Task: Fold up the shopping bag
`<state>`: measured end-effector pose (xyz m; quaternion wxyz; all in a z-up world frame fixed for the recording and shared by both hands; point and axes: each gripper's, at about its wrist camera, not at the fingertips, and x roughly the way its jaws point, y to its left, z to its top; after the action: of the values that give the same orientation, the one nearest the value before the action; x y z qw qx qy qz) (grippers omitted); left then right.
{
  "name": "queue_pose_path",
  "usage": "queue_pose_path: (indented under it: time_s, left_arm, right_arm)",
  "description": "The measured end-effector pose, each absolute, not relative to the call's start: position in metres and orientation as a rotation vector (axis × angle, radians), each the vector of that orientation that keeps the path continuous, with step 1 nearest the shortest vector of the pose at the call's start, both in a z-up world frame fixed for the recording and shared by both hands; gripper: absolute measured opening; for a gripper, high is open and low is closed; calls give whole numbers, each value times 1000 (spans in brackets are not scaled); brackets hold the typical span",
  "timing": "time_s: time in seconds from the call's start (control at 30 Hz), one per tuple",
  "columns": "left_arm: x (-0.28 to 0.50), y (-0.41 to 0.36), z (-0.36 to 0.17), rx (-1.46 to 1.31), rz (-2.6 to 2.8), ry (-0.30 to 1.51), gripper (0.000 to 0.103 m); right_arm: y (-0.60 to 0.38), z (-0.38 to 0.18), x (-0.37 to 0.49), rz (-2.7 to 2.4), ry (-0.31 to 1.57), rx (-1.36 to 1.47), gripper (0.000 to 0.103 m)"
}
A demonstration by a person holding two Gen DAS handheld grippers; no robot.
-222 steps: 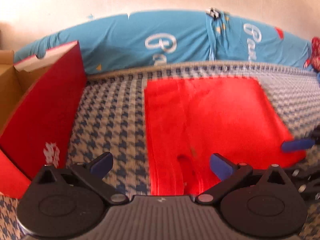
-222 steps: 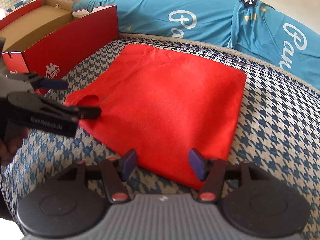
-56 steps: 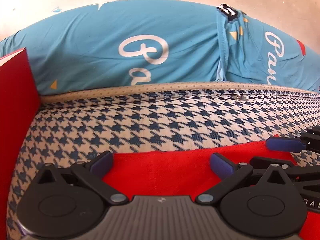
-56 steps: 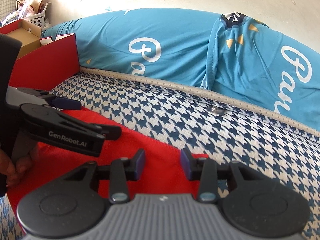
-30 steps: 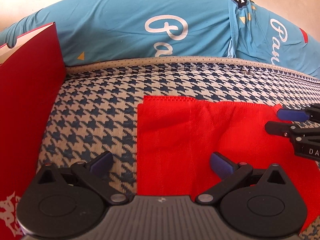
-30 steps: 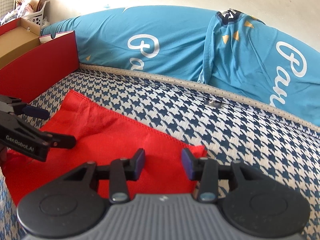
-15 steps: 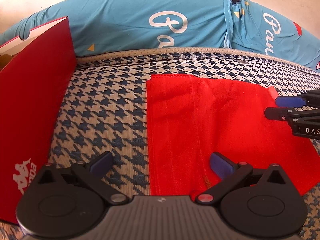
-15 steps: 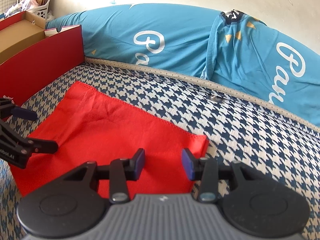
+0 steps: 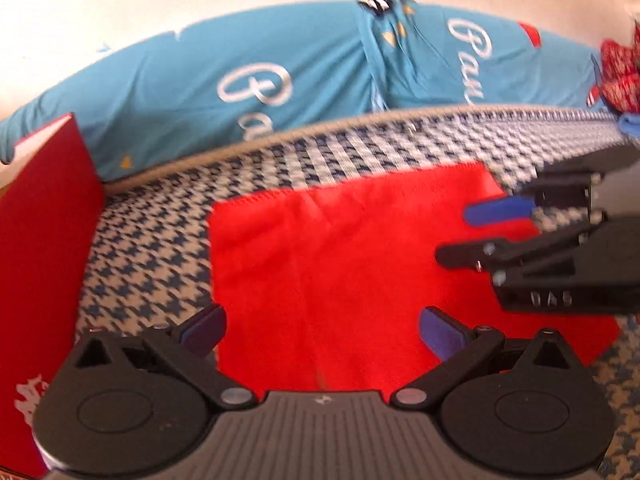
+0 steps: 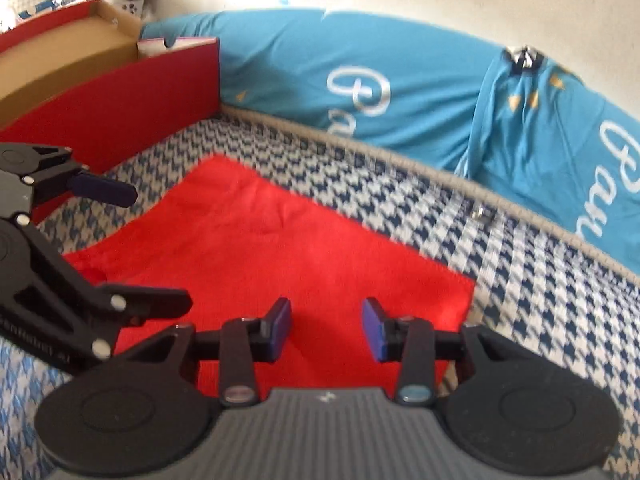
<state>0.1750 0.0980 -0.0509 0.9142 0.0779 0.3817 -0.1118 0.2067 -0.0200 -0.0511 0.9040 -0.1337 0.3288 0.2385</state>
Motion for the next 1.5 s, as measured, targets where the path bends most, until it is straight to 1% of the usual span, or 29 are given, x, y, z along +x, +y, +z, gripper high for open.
queue_pose_path:
  time_s: [0.07,0.13,0.17,0.2,0.27,0.3,0.57,0.83,0.87,0.9,0.93,0.97,1.1,1.33,1.43,1.47,1.5]
  left_arm:
    - [173,98,-52,153,-240,790,103]
    - [172,99,-53,143,-251,797,103]
    - [171,100,-53,139,-253,800,103]
    - [170,100,-54,134,-256,803,103]
    - [167,100,-54,129,-258,804,103]
    - [166,101,-54,127,-257,804,103]
    - [160,102,-54,120,-259,799,103]
    - [155,106,-54,109,-250,776,103]
    - [155,105,-54,108,-247,773,103]
    - [155,105,-54,108,-245,772,103]
    - [155,105,-55,107,-244,771,103]
    - [154,105,-55,105,-242,770,103]
    - [153,105,-54,100,-236,767,103]
    - [143,105,-49,111,-226,753,103]
    - [139,106,-49,113,-223,753,103]
    - [138,107,-48,110,-221,749,103]
    - [136,107,-47,111,-217,744,103]
  right_arm:
    - [-21,-50,207,496,694,-282,41]
    - [-22,-51,206,499,703,-283,46]
    - [-23,-51,205,502,708,-283,50]
    - [-24,-52,203,508,718,-285,58]
    - [-26,-54,198,511,734,-292,68]
    - [-28,-55,195,511,736,-292,71]
    - [-32,-56,173,503,759,-283,72]
    - [-36,-53,163,437,768,-227,75]
    - [-36,-51,162,428,770,-224,79]
    - [-37,-50,160,420,770,-221,88]
    - [-38,-47,158,411,766,-217,91]
    - [-41,-45,154,405,765,-208,93]
    - [-53,-34,139,379,797,-161,93]
    - [-59,-14,106,345,753,-246,92]
    - [-65,-11,97,337,758,-201,86]
    - [-65,-11,94,337,760,-194,83]
    - [-65,-10,93,335,760,-193,77]
